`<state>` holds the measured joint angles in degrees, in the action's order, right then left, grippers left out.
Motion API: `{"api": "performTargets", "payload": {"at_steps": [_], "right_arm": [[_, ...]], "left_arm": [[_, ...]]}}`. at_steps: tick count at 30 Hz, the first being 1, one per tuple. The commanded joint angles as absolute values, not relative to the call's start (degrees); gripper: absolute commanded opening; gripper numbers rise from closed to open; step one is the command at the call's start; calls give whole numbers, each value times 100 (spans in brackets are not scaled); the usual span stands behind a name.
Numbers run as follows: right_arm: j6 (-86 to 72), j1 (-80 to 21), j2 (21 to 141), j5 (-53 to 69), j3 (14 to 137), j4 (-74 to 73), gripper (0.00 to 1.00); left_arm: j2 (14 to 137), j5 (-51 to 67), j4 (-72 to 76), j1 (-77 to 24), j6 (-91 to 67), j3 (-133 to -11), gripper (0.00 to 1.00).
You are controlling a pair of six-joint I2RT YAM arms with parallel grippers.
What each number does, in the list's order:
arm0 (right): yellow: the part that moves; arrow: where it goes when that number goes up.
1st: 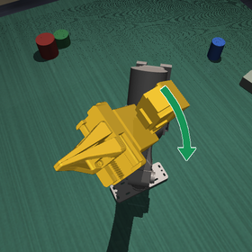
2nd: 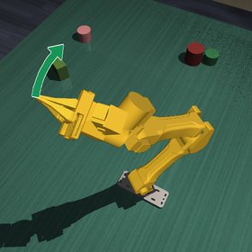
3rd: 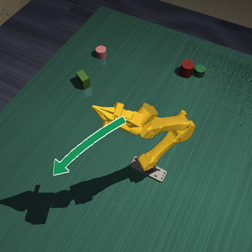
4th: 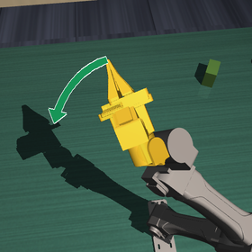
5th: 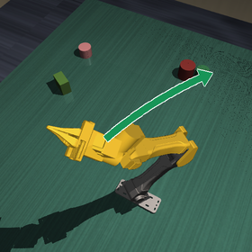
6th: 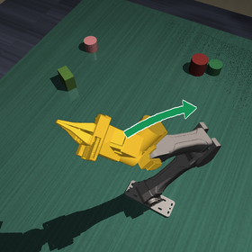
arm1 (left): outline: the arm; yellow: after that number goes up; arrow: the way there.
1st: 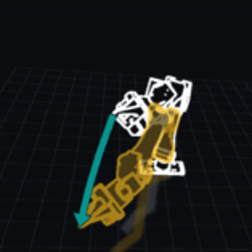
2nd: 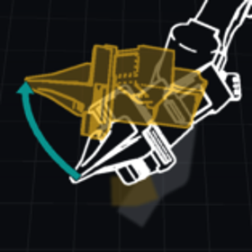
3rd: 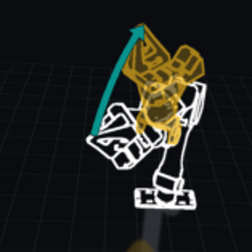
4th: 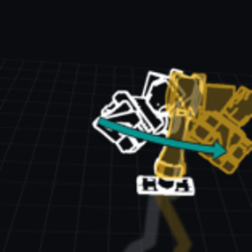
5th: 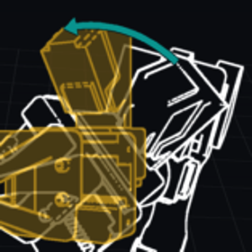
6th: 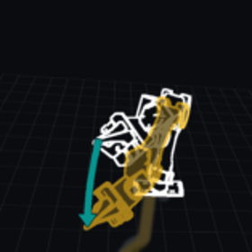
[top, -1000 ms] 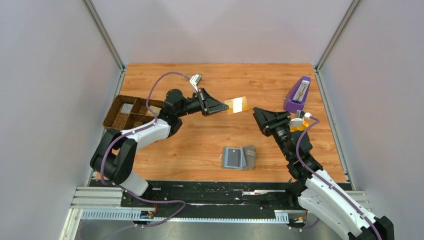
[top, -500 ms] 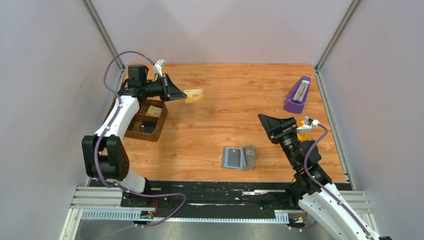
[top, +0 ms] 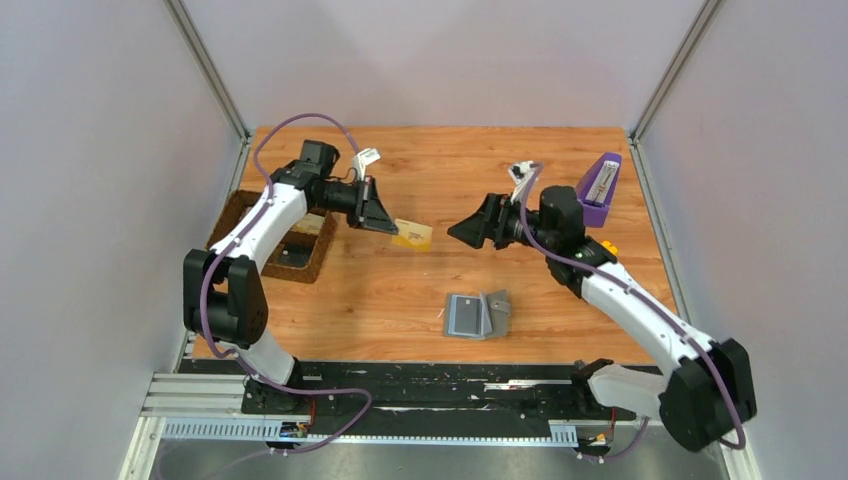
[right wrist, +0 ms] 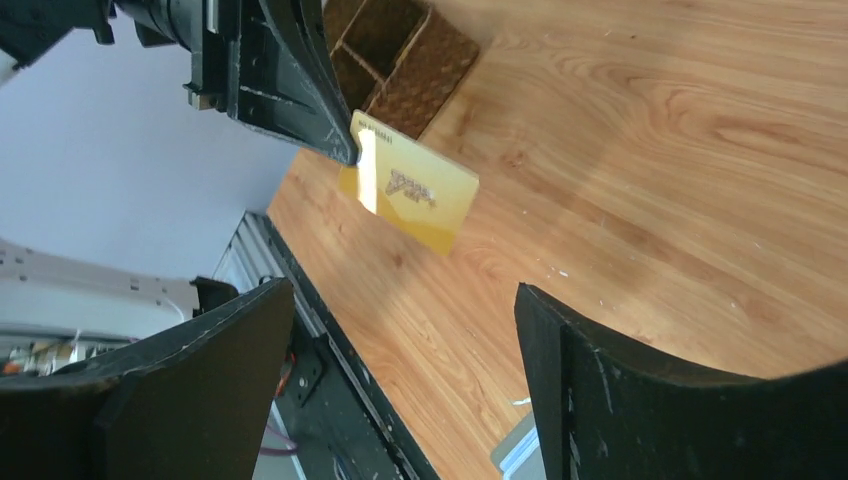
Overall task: Take the credit cards out of the card holder
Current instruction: Remove the credit card from the card holder, then place the credit card in the storage box.
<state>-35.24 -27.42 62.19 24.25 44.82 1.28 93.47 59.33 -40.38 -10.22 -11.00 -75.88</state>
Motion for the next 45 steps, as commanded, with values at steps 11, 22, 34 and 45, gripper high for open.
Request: {"api": "performTargets", "payload": {"at_steps": [11, 22, 34, 45], "right_arm": [[-2410, -2303, 8094, 5906, 5634, 50, 71], [-2466, -2391, 8083, 6071, 5601, 26, 22], [-3173, -2365, 7831, 5779, 5396, 702, 0], [-4365, -2307, 7660, 5514, 5177, 1748, 0]], "left_arm": [[9029, 6821, -4223, -1851, -557, -7692, 0], [8889, 7021, -3995, -1863, -770, -7574, 0], [8750, 6785, -3797, -1855, -1017, -7536, 36], [8081, 6247, -1514, -1399, -2902, -6577, 42]]}}
